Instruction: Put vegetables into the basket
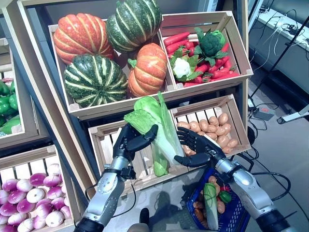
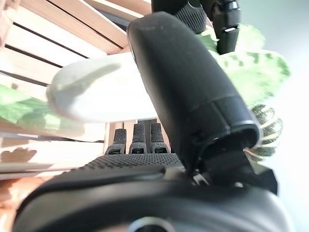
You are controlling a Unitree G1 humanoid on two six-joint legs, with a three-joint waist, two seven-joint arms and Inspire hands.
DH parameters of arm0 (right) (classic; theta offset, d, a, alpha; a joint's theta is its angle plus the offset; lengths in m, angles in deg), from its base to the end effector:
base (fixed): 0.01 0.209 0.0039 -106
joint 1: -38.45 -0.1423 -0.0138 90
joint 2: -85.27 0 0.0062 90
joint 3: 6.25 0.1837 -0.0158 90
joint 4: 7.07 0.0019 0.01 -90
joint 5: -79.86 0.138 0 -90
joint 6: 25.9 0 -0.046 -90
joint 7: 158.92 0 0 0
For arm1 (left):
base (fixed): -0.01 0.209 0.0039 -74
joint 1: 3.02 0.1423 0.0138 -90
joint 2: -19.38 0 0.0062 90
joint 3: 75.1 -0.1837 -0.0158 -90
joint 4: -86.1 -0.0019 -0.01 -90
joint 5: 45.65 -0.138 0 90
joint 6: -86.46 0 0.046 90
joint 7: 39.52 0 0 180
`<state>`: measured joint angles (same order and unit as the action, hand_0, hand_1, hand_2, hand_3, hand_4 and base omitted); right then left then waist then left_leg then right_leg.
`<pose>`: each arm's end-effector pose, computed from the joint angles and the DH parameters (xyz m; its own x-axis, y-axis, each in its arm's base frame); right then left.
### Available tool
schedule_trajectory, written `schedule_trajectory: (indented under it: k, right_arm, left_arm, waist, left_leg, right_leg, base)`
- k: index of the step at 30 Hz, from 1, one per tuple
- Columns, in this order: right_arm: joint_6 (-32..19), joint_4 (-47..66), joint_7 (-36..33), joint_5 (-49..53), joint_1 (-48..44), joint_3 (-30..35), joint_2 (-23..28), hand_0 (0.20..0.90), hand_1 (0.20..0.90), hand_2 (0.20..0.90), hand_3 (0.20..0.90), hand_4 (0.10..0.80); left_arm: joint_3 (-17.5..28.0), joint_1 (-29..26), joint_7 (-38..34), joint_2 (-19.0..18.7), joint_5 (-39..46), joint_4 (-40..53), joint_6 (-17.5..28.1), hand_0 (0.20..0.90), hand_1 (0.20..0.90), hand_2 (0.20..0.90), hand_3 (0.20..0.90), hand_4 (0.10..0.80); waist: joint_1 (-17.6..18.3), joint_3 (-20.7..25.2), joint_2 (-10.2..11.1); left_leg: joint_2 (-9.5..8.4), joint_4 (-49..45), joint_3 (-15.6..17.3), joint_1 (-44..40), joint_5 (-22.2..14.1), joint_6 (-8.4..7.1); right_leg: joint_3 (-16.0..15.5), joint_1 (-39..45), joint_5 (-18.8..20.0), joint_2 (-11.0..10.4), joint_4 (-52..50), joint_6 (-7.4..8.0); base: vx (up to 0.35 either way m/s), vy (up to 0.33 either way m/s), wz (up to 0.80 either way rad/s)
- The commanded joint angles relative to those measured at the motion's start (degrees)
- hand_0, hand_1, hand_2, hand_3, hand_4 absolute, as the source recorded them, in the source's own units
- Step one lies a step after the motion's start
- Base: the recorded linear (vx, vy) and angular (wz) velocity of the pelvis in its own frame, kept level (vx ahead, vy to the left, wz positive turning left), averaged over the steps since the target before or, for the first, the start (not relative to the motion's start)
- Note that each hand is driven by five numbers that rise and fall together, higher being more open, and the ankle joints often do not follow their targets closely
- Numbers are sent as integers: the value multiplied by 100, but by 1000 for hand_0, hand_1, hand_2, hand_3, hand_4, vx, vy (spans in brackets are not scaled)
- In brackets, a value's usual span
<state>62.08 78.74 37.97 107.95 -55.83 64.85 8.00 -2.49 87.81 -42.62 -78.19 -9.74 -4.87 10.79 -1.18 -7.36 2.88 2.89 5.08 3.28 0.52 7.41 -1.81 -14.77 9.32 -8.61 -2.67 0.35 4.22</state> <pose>0.2091 -0.1866 0.0420 0.8354 0.5374 -0.1153 -0.5389 0.8421 0.0207 0.1928 0.1752 0.0424 0.9841 -0.1577 0.0818 0.1728 0.9565 -0.2352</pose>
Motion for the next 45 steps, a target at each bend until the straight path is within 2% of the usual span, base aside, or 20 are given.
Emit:
schedule_trajectory:
  k: [1, 8, 19, 26, 27, 28, 32, 37, 44, 45]
  right_arm:
    - [-219, 10, 157, 613, -580, -81, -31, 900, 900, 900, 900, 800]
    - [-124, -235, 138, 534, -724, -265, -143, 900, 900, 900, 900, 800]
    - [358, -497, 238, 320, -845, -513, -126, 900, 900, 900, 900, 800]
    - [643, -605, 686, 500, -894, -625, -137, 900, 900, 900, 900, 800]
    - [633, -609, 775, 512, -904, -639, -132, 839, 839, 839, 839, 759]
    - [613, -592, 765, 508, -914, -684, -138, 300, 300, 300, 300, 400]
    - [600, -638, 720, 517, -910, -711, -143, 300, 300, 300, 300, 400]
    - [589, -600, 731, 461, -817, -714, -103, 300, 300, 300, 300, 400]
    - [596, -493, 548, 620, -669, -580, -10, 300, 300, 300, 300, 400]
    - [582, -467, 474, 657, -652, -541, 9, 300, 300, 300, 300, 400]
  left_arm:
    - [39, -964, 435, -34, 248, 501, 568, 300, 300, 300, 300, 400]
    - [-170, -1036, 774, -82, 458, 604, 455, 300, 300, 300, 300, 400]
    - [-322, -1134, 1046, -80, 702, 741, 360, 300, 300, 300, 300, 400]
    - [-495, -1141, 1478, -91, 827, 745, 89, 300, 300, 300, 300, 400]
    - [-513, -1139, 1595, -100, 847, 734, 9, 300, 300, 300, 300, 400]
    - [-564, -1149, 1670, -118, 778, 733, -87, 300, 300, 300, 300, 400]
    - [-685, -1191, 1853, -243, 245, 705, -221, 300, 300, 300, 300, 400]
    - [-666, -1179, 1931, -339, 347, 733, -278, 300, 300, 300, 300, 400]
    - [-653, -1091, 1903, -478, 32, 749, -422, 300, 300, 300, 300, 400]
    - [-628, -1084, 1904, -491, 74, 737, -427, 342, 342, 342, 342, 428]
  waist:
    - [-64, 522, 26]
    - [-70, 568, 1]
    - [-54, 608, -4]
    - [-46, 619, -5]
    - [-45, 621, -7]
    - [-42, 624, -10]
    - [-30, 640, -38]
    - [-2, 649, -67]
    - [47, 633, -101]
    - [52, 633, -107]
  left_leg:
    - [30, -8, 232, -478, -871, -65]
    - [36, -8, 254, -492, -881, -60]
    - [50, -8, 273, -523, -891, -50]
    - [65, -8, 285, -527, -883, -55]
    - [67, -8, 286, -527, -881, -56]
    - [69, -8, 286, -525, -882, -56]
    - [72, -8, 289, -514, -878, -54]
    - [76, -8, 303, -496, -876, -46]
    - [92, -8, 351, -477, -848, -51]
    - [93, -8, 353, -465, -843, -53]
  right_leg:
    - [175, -324, 907, -307, 465, 166]
    - [146, -318, 904, -335, 465, 173]
    - [195, -317, 901, -333, 465, 163]
    - [199, -321, 904, -331, 465, 165]
    - [205, -323, 904, -333, 465, 167]
    - [212, -329, 905, -335, 465, 171]
    - [221, -342, 905, -340, 465, 181]
    - [250, -374, 913, -340, 465, 191]
    - [295, -407, 931, -330, 465, 205]
    - [298, -418, 932, -329, 465, 207]
  base:
    - [15, 16, 6]
    - [2, 3, 1]
    - [0, 0, 0]
    - [0, 0, 0]
    - [0, 0, 0]
    - [0, 0, 0]
    - [0, 0, 0]
    - [0, 0, 0]
    - [0, 0, 0]
    - [0, 0, 0]
